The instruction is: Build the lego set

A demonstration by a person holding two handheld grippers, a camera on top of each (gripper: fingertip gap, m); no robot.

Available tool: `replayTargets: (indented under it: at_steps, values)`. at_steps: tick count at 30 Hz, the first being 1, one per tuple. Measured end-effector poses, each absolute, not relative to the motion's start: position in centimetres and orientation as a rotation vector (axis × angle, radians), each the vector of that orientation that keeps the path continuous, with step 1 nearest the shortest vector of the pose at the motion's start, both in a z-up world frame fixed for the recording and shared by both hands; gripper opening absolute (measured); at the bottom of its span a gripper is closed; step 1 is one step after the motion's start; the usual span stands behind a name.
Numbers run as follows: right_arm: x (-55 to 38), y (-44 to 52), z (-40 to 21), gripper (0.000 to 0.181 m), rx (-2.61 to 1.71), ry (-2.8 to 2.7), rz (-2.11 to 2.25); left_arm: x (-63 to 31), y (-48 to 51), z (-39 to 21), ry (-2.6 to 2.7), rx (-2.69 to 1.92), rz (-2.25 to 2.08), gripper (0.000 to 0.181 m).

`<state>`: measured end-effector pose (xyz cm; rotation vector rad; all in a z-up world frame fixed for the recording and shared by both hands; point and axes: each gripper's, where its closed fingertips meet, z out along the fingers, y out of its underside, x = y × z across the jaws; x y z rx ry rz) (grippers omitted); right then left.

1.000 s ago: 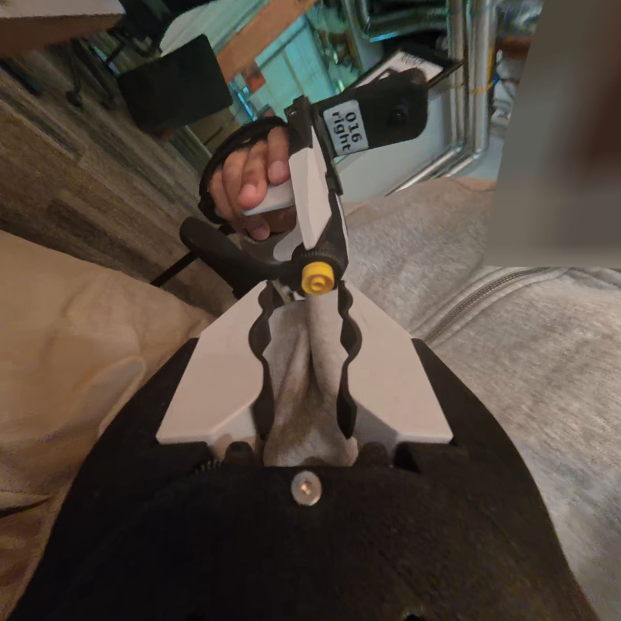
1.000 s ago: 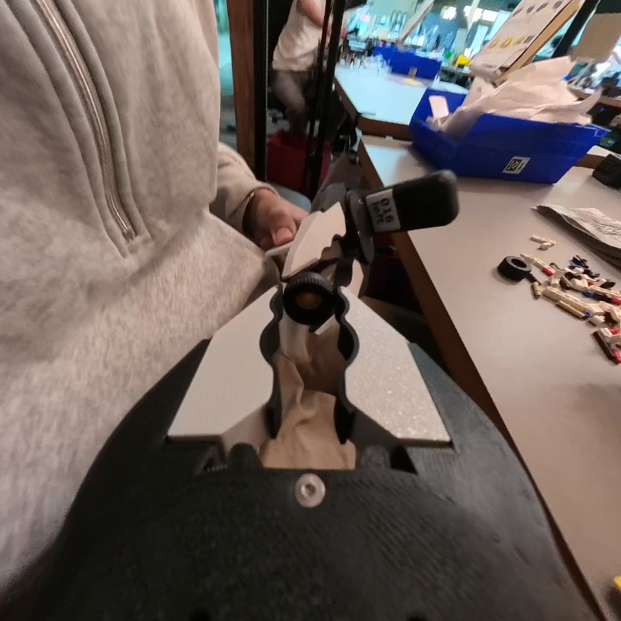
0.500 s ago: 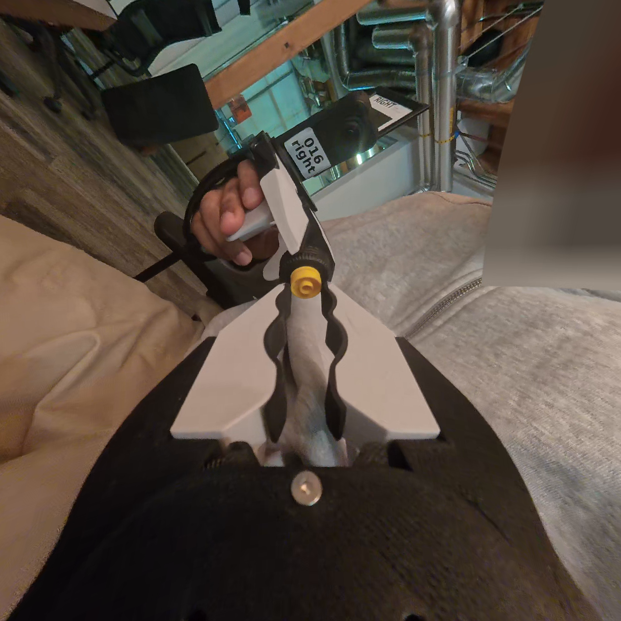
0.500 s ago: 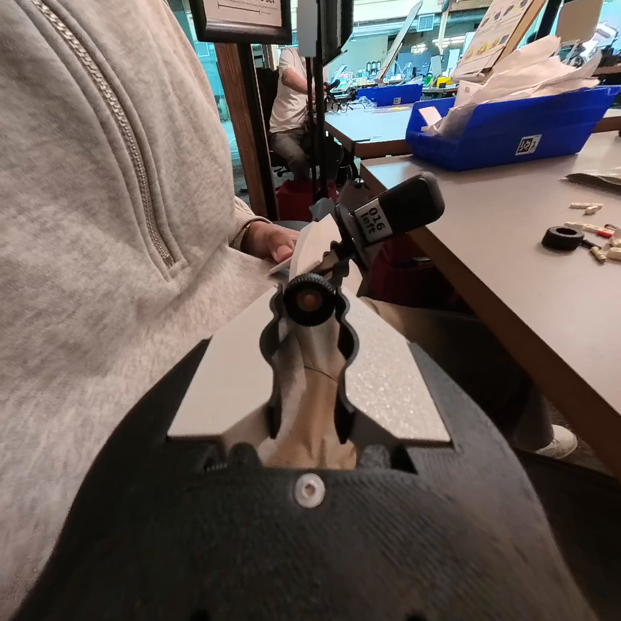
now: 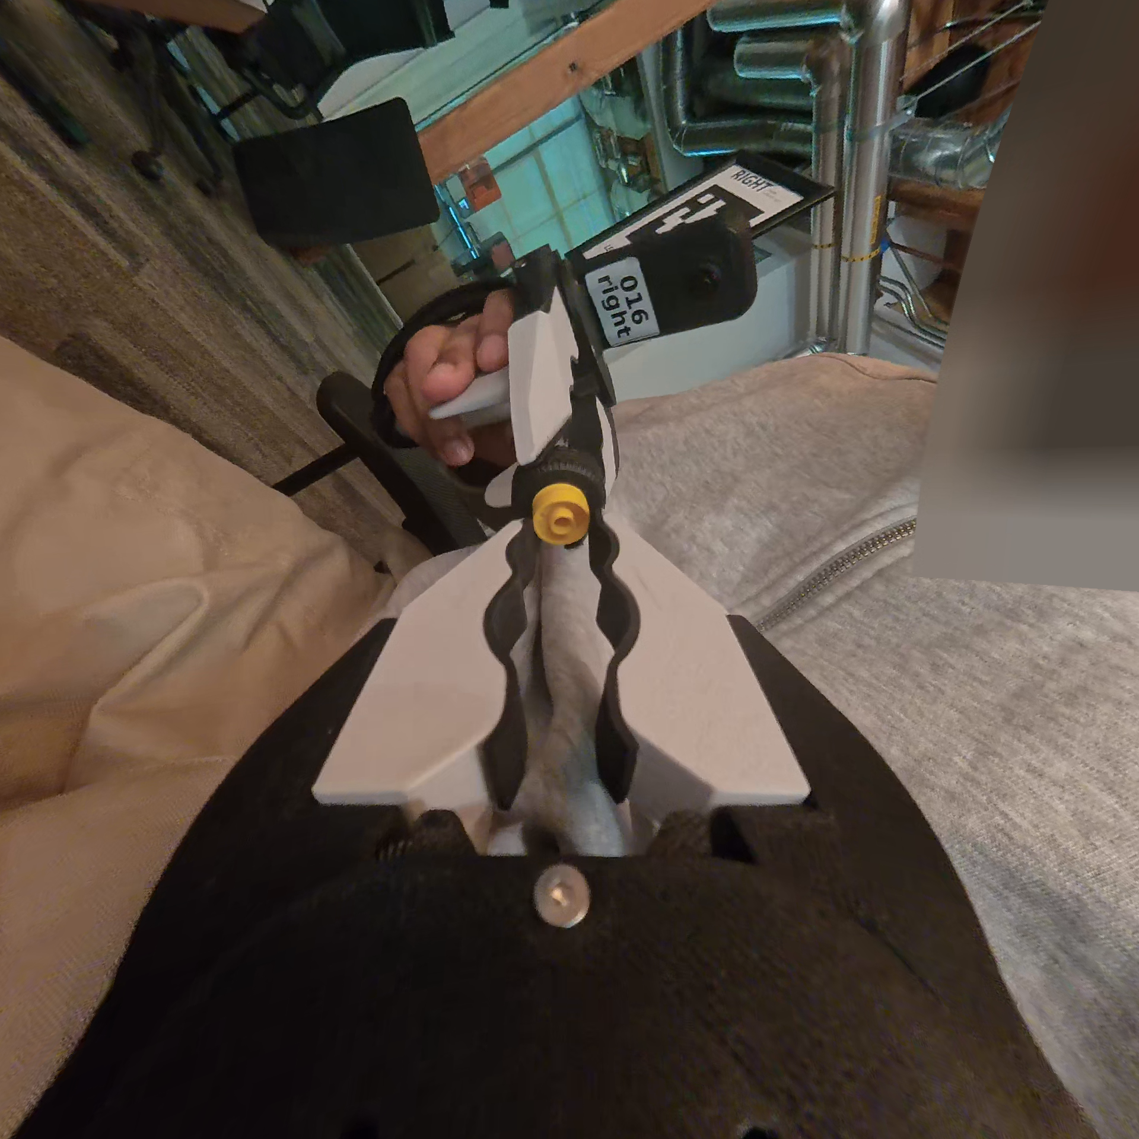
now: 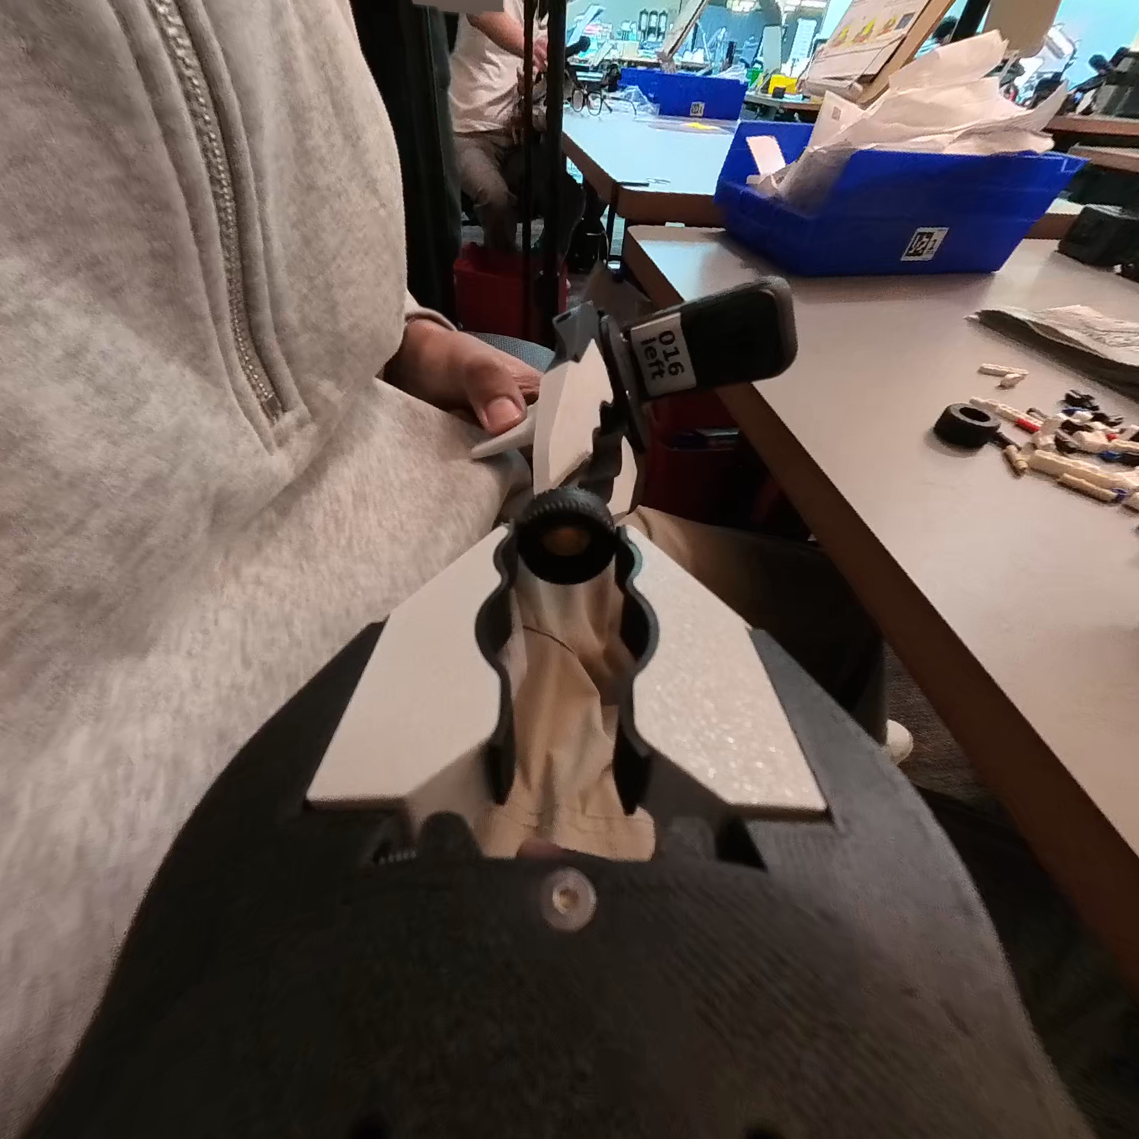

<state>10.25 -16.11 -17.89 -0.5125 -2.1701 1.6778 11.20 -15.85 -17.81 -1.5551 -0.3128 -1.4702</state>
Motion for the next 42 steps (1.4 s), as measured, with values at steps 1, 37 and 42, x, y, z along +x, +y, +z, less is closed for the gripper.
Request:
replayTargets:
  at_steps: [1, 37, 42]
  values:
    - [10.3, -16.1, -17.8, 0.029, -0.503, -2.17, 1.675, 11.3, -15.9, -17.8, -0.313, -1.557, -1.483, 0.016]
    - [15.1, -18.1, -18.9, 0.029, -0.892, -2.473, 2.016, 16.7, -16.9, -18.7, -0.122, -1.787, -1.405, 0.012]
    - [13.1, -17.4, -17.9, 0.031, -1.008, -2.289, 2.182, 15.0, -16.4, -18.2, -0.196, -1.736, -1.339, 0.015]
